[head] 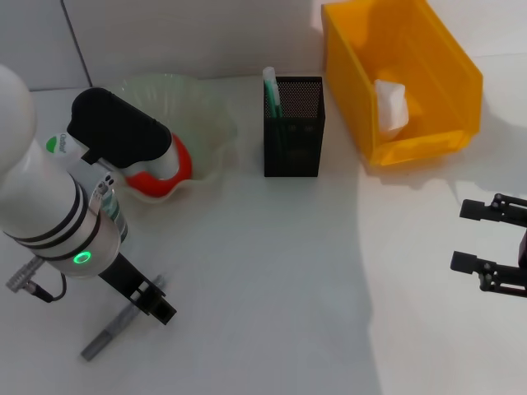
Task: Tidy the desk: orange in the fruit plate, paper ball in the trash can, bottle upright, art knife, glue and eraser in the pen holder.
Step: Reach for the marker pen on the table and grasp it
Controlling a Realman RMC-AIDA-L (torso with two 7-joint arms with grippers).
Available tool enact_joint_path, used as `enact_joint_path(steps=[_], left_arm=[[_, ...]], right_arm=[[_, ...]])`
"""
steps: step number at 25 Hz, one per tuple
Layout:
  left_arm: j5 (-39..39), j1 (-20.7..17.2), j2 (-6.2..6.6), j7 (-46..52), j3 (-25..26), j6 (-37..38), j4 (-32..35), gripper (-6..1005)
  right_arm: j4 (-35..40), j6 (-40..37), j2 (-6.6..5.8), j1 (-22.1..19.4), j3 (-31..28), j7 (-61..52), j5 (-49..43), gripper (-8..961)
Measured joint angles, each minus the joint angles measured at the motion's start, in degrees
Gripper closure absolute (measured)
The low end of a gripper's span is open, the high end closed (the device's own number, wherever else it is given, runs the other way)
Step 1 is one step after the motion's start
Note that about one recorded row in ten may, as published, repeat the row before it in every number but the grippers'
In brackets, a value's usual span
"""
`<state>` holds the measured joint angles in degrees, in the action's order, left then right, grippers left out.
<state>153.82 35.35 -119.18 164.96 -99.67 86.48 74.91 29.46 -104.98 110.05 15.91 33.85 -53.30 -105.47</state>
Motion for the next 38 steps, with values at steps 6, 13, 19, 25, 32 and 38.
enact_joint_path(steps=[6,13,19,25,32,38], left_arm=[[0.6,0.2,0.00,0.0,0.0,0.1,0.0,360],[0.8,0.6,0.00,0.0,-0.2,0.3,0.0,382],[0.8,0.9,0.00,-0.1,-0.3,0.1,-0.3,422],[0.8,1.2,0.00,-0.1,-0.3,0.1,-0.8,464],[0.8,1.4,0.00,-0.1,-0.3,0.4,-0.8,544],[0.9,1.5,0.00,-0.1,-0.4,0.4,-0.8,621]], right_arm=[[-0.1,0.0,0.06,0.0,-0.1,0.0,0.0,244],[0.0,0.0,0.16,0.0,0.0,0.0,0.0,244],[-0.2,0.0,0.18,0.0,0.1,0.1,0.0,244],[-0.3,0.1,0.25,0.0,0.0,0.6,0.0,244],[-0.5,0.1,0.26,0.0,0.1,1.0,0.0,244],[-0.5,0.2,0.26,0.0,0.1,1.0,0.0,244]])
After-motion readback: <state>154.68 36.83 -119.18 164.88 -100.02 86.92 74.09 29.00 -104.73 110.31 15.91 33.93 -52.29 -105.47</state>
